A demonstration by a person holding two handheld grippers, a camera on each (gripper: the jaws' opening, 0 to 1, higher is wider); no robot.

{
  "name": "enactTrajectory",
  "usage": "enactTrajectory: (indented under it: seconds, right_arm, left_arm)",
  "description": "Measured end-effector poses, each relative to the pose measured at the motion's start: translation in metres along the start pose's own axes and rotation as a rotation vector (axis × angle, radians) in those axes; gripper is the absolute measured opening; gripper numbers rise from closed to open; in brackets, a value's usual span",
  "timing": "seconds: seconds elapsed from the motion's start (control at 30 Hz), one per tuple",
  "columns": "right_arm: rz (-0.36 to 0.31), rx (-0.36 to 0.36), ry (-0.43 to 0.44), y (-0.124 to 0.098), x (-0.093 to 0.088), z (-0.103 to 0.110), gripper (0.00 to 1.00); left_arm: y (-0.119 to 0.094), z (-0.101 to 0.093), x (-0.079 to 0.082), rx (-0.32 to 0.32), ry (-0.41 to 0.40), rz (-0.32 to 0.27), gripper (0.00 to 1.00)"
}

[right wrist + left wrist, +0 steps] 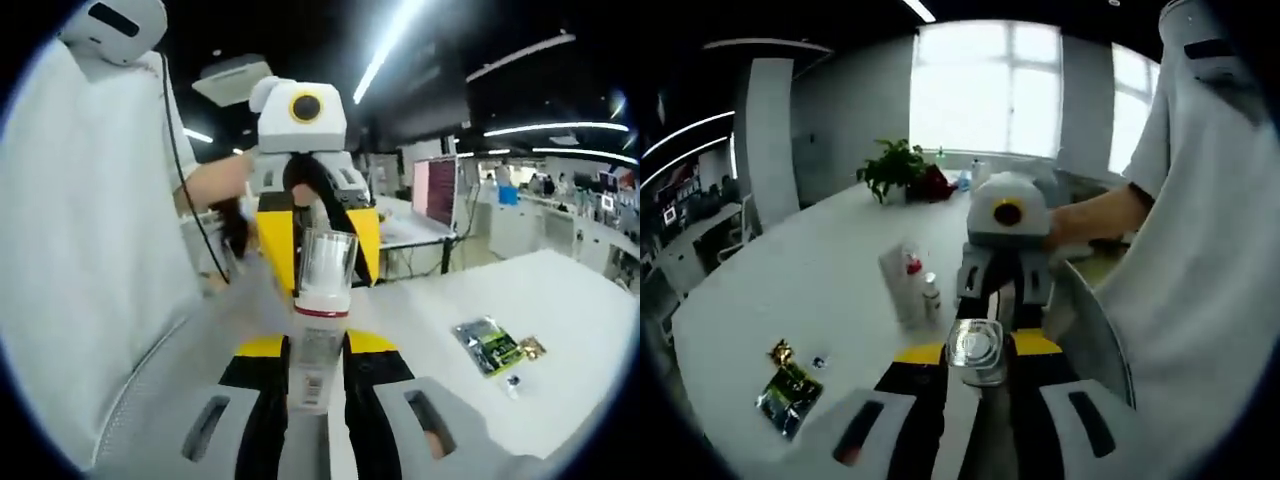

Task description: Arrange the skincare products in the storage area until every visible bottle or jar stands upright without overlapping.

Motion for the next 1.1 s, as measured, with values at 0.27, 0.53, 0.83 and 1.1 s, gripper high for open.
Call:
enactTrajectory:
  seconds: [0.27, 0.53, 0.83, 1.1]
  right_arm:
    - [0.041, -0.059, -0.015, -0.003, -0.008, -0.008, 0.19]
    - [0.092, -0.114, -0.041, 0.0, -0.016, -0.011, 0.19]
    - [0.163, -0.16, -0.072, 0.001, -0.03, -0.015, 0.19]
    - [0.195, -0.194, -0.048, -0.003, -0.041, -0.017, 0.2]
  left_arm:
    - [0.001, 0.009, -0.009, 0.025, 0.057, 0.029, 0.25]
    - [0.003, 0.014, -0.018, 0.051, 0.109, 0.096, 0.25]
    - [0.011, 0.015, -0.032, 0.076, 0.164, 0.174, 0.25]
    - [0.02, 0.015, -0.038, 0.077, 0.193, 0.192, 0.25]
Point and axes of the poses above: the point that each gripper's makers call its tool centre point, and the gripper's own axes: y roughly forward along the fingers, z roughly to its left, x roughly out of its top, the point moved 2 cm from there along -y, roughly backward along the fingers, and after that the axes turned 1 degree about -x, right-handed, at the moved point
